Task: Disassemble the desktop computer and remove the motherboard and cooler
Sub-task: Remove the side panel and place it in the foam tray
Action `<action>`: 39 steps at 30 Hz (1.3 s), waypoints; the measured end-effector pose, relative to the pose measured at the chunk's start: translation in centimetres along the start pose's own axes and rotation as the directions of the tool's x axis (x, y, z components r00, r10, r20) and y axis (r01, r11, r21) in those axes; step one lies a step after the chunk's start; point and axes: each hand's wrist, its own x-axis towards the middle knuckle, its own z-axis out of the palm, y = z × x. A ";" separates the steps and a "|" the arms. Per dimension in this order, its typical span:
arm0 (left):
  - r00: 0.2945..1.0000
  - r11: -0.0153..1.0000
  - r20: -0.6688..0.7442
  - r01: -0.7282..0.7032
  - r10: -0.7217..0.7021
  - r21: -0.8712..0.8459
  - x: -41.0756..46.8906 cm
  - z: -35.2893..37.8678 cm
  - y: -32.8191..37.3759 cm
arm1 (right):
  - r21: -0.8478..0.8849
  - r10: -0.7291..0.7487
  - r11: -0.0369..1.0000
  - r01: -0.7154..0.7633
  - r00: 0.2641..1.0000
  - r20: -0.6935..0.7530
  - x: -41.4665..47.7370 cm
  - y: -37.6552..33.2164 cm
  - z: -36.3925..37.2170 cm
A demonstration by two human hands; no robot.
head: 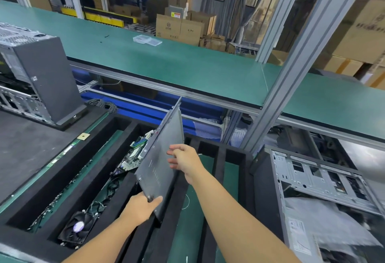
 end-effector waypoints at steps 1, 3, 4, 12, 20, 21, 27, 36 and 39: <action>0.995 0.998 0.074 0.057 -0.060 0.038 -0.3 0.0 0.1 | 0.009 0.016 1.000 -0.016 1.000 -0.009 -0.3 0.1 -0.4; 0.957 0.978 0.240 0.125 -0.164 0.168 -0.8 0.2 0.2 | 0.024 0.047 0.999 -0.047 0.999 -0.025 -0.9 0.3 -1.5; 0.936 0.969 0.295 0.134 -0.192 0.206 -1.1 0.6 0.4 | 0.026 0.060 0.998 -0.060 0.998 -0.030 -1.3 0.4 -2.1; 0.966 0.994 0.249 -0.050 0.074 -0.101 -2.6 5.2 8.0 | 0.030 0.086 0.996 -0.085 0.994 -0.066 -5.2 0.6 -9.3; 0.950 0.982 0.248 -0.174 0.188 -0.079 -3.5 11.9 14.9 | 0.066 0.066 0.996 -0.056 0.986 -0.154 -9.6 1.8 -20.0; 0.947 0.976 0.235 -0.207 0.218 -0.073 -3.9 13.0 16.0 | 0.066 0.062 0.996 -0.052 0.985 -0.160 -10.2 2.0 -21.3; 0.892 0.877 -0.116 -0.452 0.438 -0.162 -6.9 18.0 22.2 | 0.094 0.067 0.994 -0.048 0.974 -0.218 -13.1 3.3 -28.8; 0.621 0.635 -0.139 -0.765 0.771 0.110 -9.5 24.2 30.0 | -0.110 -0.096 0.992 0.063 0.941 -0.325 -16.7 7.1 -38.4; 0.556 0.549 -0.036 -0.804 0.830 0.228 -10.0 26.9 31.2 | -0.409 -0.237 0.905 0.121 0.940 -0.246 -17.6 8.7 -41.1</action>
